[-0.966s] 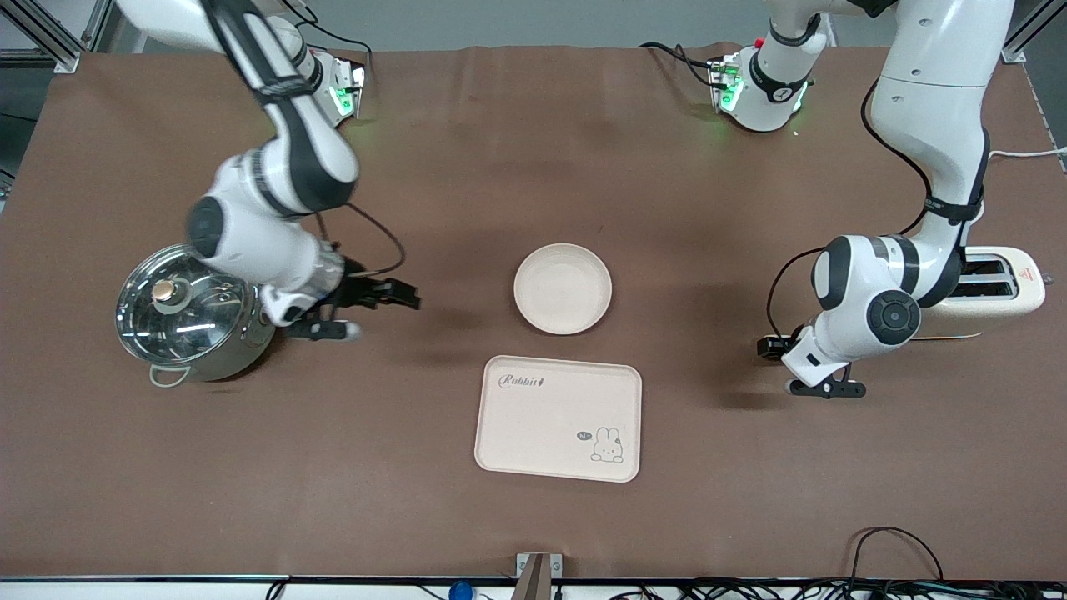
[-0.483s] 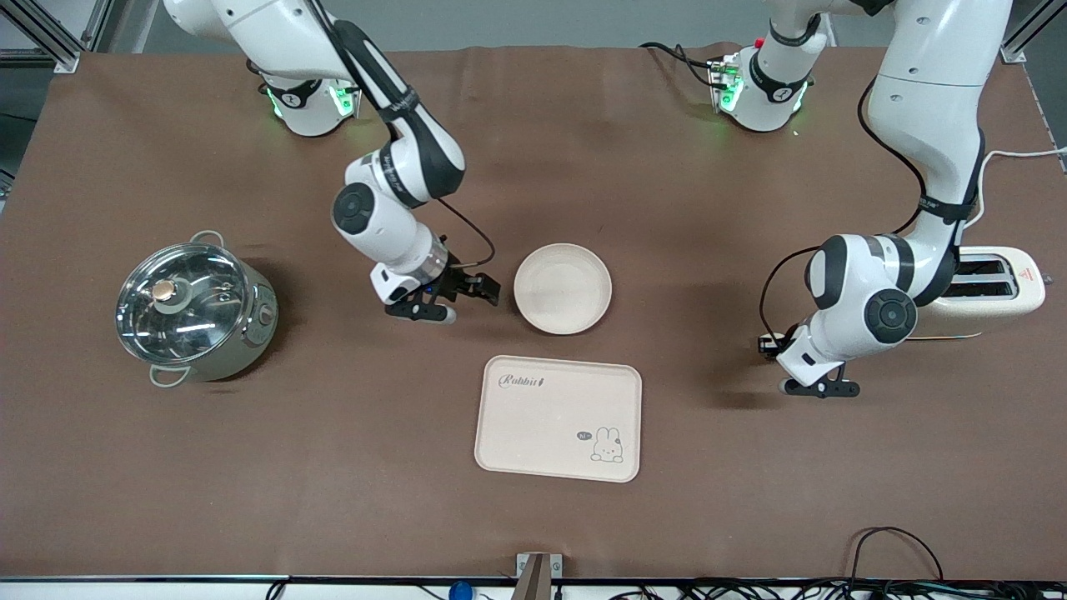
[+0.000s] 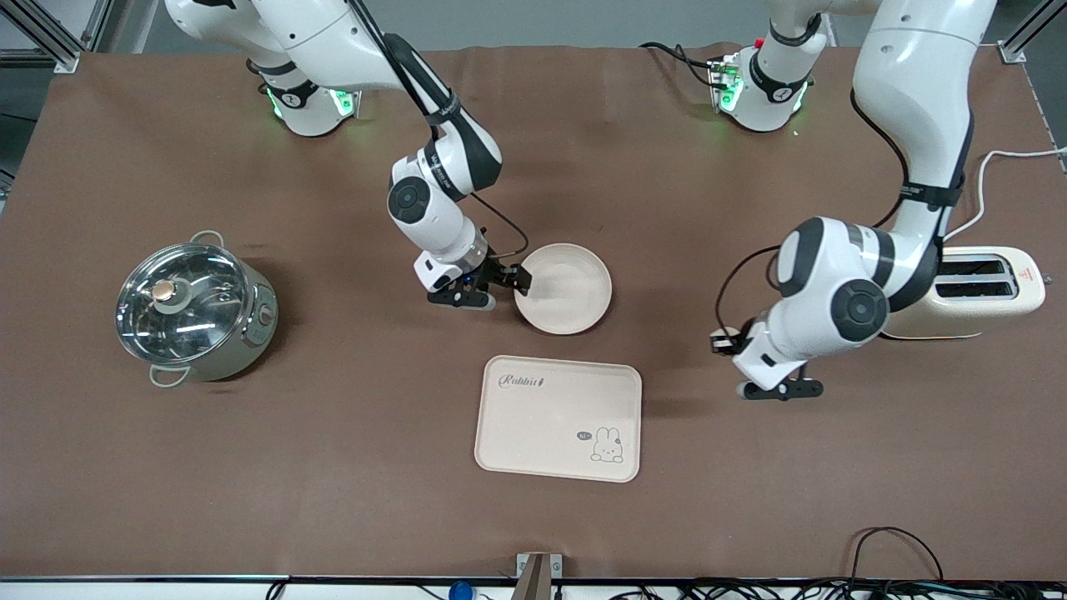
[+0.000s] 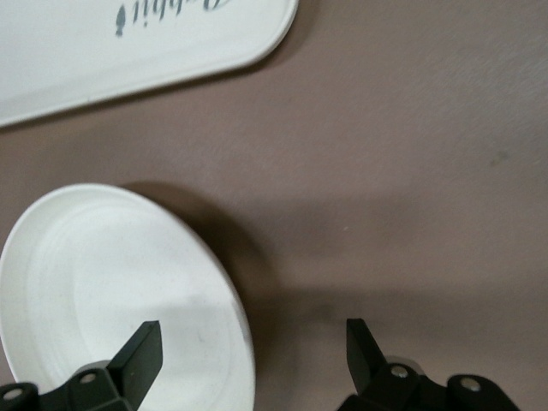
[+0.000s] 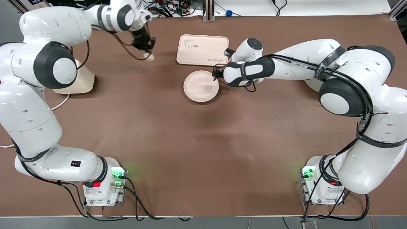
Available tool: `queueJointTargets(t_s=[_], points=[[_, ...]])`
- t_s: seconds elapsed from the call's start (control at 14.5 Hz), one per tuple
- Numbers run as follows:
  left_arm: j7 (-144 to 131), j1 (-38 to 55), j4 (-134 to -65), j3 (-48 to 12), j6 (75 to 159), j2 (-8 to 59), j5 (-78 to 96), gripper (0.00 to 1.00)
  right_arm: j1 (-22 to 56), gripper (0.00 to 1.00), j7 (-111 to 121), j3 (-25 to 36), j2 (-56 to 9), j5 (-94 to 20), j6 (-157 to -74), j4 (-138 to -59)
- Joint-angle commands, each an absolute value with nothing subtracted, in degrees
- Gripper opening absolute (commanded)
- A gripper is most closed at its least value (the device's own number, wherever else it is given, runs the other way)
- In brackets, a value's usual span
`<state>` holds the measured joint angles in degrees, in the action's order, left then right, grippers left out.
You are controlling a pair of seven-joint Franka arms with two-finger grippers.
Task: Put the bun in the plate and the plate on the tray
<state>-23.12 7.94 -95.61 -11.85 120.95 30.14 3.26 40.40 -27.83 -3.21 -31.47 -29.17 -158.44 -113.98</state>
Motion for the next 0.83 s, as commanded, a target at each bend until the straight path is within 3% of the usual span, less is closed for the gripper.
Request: queueJointTargets(t_s=[0.0, 0.28, 0.48, 0.62, 0.69, 0.76], points=[[-38.09, 10.88, -93.52, -16.07, 120.58, 34.17, 3.69, 0.10, 42.19, 0.69, -28.21, -2.37, -31.64, -30.32, -158.99, -113.47], [-51.74, 18.27, -92.37, -16.17, 127.43, 38.84, 4.65, 0.13, 43.33, 0.45, -28.13, -2.37, -33.22, -30.15, -162.07, -113.56], [-54.84, 20.48, -92.37, -16.17, 129.02, 39.29, 8.51, 0.17, 43.94, 0.10, -28.04, -2.37, -33.93, -29.88, -163.47, -113.64], [-58.07, 20.57, -92.64, -16.17, 128.67, 39.20, 8.70, 0.49, 44.03, 0.01, -27.95, -2.29, -34.19, -29.80, -163.92, -113.82], [-59.49, 20.65, -92.98, -16.26, 128.67, 39.20, 8.18, 0.99, 44.12, 0.00, -27.86, -2.29, -34.28, -29.71, -164.18, -113.82], [-59.85, 21.35, -92.90, -16.17, 128.67, 39.11, 8.00, 1.00, 44.12, 0.00, -27.86, -2.29, -34.45, -29.71, -164.79, -113.91]])
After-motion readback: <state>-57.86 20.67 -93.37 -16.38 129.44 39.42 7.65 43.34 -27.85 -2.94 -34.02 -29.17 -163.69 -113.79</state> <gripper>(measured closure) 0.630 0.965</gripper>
